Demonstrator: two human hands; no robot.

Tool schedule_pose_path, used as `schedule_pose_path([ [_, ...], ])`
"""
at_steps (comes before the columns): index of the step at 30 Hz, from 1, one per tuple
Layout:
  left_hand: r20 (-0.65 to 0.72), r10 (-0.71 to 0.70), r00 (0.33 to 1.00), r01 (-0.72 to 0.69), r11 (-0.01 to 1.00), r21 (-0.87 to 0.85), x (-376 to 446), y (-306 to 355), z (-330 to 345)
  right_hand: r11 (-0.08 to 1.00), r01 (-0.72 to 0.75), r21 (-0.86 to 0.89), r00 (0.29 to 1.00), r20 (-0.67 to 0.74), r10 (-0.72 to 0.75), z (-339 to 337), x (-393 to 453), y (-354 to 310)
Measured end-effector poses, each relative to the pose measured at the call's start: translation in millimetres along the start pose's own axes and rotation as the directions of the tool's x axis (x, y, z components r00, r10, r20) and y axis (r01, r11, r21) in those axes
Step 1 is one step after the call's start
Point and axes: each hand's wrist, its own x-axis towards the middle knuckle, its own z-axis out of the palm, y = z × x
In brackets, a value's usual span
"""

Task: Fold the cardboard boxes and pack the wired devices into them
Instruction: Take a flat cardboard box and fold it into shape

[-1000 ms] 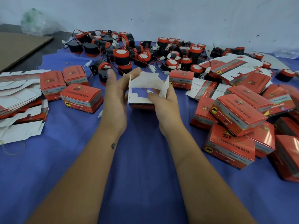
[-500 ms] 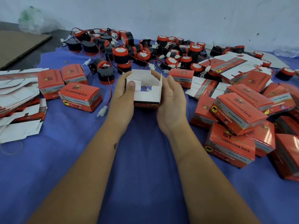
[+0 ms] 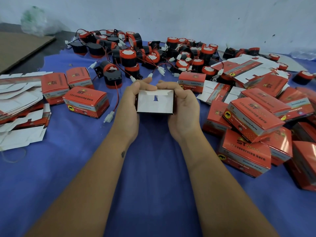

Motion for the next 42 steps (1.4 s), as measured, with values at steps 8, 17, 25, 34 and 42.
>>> schedule_pose_path([
  [8, -0.013, 0.089, 0.996, -0.084, 0.969, 0.231, 5, -8, -4, 0.971, -0.037, -0.238, 0.997, -0.081, 0.018, 0, 3, 0],
  [17, -0.095, 0.026, 0.995, 0.001, 0.962, 0.272, 7, -11, -5, 0.820, -0.109, -0.563, 0.962, -0.268, -0.057, 4, 6, 7],
  [25, -0.065, -0.086, 0.994, 0.097, 0.977, 0.189, 11, -6, -3, 0.936, -0.070, -0.346, 0.959, -0.281, -0.032, 7, 3, -9],
  [34, -0.384, 0.214, 0.898, -0.185, 0.976, 0.113, 6, 6, -13, 0.925, -0.038, -0.377, 0.930, -0.352, -0.106, 36, 12, 15],
  [42, -0.525, 0.449, 0.723, -0.417, 0.890, 0.186, 4, 18, -20, 0.000, 0.064, -0.998, 0.959, 0.062, 0.278, 61, 38, 62],
])
